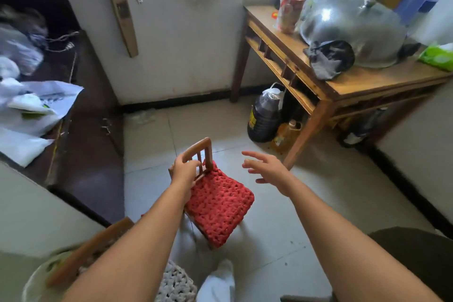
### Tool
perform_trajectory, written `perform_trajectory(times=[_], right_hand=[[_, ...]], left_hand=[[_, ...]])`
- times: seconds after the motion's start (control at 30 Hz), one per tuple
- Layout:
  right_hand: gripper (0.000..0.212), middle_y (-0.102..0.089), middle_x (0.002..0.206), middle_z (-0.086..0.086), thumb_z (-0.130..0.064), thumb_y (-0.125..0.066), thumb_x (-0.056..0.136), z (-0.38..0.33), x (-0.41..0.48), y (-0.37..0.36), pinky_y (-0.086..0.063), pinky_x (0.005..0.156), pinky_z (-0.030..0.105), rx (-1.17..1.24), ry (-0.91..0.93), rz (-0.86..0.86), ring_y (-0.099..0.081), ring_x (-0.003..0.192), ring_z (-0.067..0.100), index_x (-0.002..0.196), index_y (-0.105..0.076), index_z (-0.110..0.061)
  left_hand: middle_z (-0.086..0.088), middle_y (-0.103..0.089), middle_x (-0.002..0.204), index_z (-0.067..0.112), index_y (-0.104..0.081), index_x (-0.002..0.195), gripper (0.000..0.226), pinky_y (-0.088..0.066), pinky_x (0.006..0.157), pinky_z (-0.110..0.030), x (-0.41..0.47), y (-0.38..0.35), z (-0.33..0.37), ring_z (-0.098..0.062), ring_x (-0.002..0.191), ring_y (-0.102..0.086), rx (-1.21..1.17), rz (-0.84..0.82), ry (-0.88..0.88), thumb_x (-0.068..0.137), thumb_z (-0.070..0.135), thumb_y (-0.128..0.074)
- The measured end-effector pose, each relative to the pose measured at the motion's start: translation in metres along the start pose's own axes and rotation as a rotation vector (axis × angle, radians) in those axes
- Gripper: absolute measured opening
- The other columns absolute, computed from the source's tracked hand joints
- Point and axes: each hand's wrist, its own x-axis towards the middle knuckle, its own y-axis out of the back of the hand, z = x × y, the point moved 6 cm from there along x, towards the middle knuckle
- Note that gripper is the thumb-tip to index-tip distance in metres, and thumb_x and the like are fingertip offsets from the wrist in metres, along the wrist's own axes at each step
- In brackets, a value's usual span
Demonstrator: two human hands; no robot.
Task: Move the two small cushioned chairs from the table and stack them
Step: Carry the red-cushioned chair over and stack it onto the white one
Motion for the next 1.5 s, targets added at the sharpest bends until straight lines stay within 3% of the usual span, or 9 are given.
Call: perform_trajectory(times=[0.17,0.5,0.63,0.8,0.97,1.13,1.2,1.3,1.5], right_hand=[[0.034,-0.062,0.117,0.003,-0.036,-0.057,0.093,-0.038,0.089,0.013,-0.046,0.09,0.041,-0.067,0.047,-0.113,-0.054,0.111,0.021,0.126,-0.055,-0.031],[0.032,-0.064,0.121,0.005,-0.032,-0.057,0.093,-0.08,0.21,0.001,-0.047,0.077,0.026,-0.254,0.141,-0.429,-0.056,0.108,0.017,0.125,-0.057,-0.031],[0.033,-0.062,0.12,0.005,-0.023,-0.056,0.094,-0.091,0.264,-0.011,-0.043,0.083,0.026,-0.344,0.179,-0.576,-0.056,0.104,0.013,0.127,-0.057,-0.027],[0.036,-0.061,0.122,0.003,-0.021,-0.054,0.096,-0.097,0.313,-0.038,-0.041,0.09,0.027,-0.497,0.247,-0.846,-0.056,0.107,0.013,0.131,-0.054,-0.025],[0.037,-0.062,0.121,0.002,-0.019,-0.05,0.097,-0.095,0.327,-0.052,-0.046,0.076,0.019,-0.647,0.318,-1.029,-0.058,0.106,0.015,0.134,-0.051,-0.026],[0.04,-0.064,0.124,0.003,-0.017,-0.054,0.095,-0.088,0.332,-0.078,-0.048,0.09,0.023,-0.776,0.398,-1.162,-0.06,0.106,0.015,0.135,-0.051,-0.024],[0.042,-0.066,0.121,-0.001,-0.016,-0.056,0.094,-0.089,0.338,-0.097,-0.046,0.085,0.014,-0.84,0.468,-1.183,-0.06,0.102,0.012,0.135,-0.052,-0.025],[0.046,-0.063,0.127,0.004,-0.011,-0.056,0.092,-0.086,0.345,-0.131,-0.043,0.091,0.021,-0.897,0.52,-1.224,-0.06,0.104,0.015,0.135,-0.051,-0.027],[0.054,-0.054,0.137,0.014,-0.008,-0.058,0.091,-0.064,0.359,-0.178,-0.041,0.098,0.028,-0.943,0.505,-1.325,-0.054,0.122,0.024,0.141,-0.045,-0.023]], left_hand=[[-0.014,-0.039,0.146,0.028,-0.023,0.149,0.069,-0.042,0.089,-0.043,0.063,-0.017,0.016,-0.028,0.128,-0.045,-0.077,0.076,0.066,0.088,0.015,-0.052],[-0.004,-0.049,0.143,0.026,-0.048,0.137,0.041,-0.036,0.102,-0.045,0.108,-0.022,0.015,-0.021,0.126,-0.049,-0.344,0.284,0.102,0.098,0.032,-0.04],[-0.006,-0.052,0.141,0.023,-0.044,0.138,0.043,-0.031,0.11,-0.05,0.126,-0.027,0.004,-0.024,0.128,-0.05,-0.504,0.412,0.149,0.099,0.04,-0.036],[-0.006,-0.047,0.146,0.023,-0.035,0.144,0.05,-0.03,0.109,-0.048,0.131,-0.054,-0.017,-0.025,0.132,-0.046,-0.73,0.653,0.149,0.1,0.046,-0.029],[-0.004,-0.048,0.145,0.026,-0.03,0.147,0.052,-0.03,0.109,-0.051,0.118,-0.098,-0.041,-0.025,0.133,-0.044,-0.861,0.801,0.167,0.1,0.048,-0.025],[-0.002,-0.046,0.146,0.024,-0.037,0.144,0.052,-0.037,0.096,-0.041,0.113,-0.111,-0.064,-0.021,0.13,-0.046,-0.982,0.92,0.2,0.099,0.048,-0.032],[-0.001,-0.049,0.142,0.028,-0.048,0.132,0.041,-0.037,0.093,-0.039,0.118,-0.104,-0.064,-0.019,0.124,-0.048,-0.978,0.947,0.187,0.098,0.046,-0.032],[0.0,-0.051,0.135,0.036,-0.052,0.108,0.023,-0.038,0.092,-0.04,0.129,-0.086,-0.071,-0.018,0.118,-0.049,-0.989,0.986,0.17,0.097,0.045,-0.034],[0.0,-0.048,0.143,0.034,-0.04,0.139,0.045,-0.041,0.087,-0.039,0.158,-0.074,-0.093,-0.02,0.118,-0.052,-1.052,1.086,0.229,0.095,0.044,-0.043]])
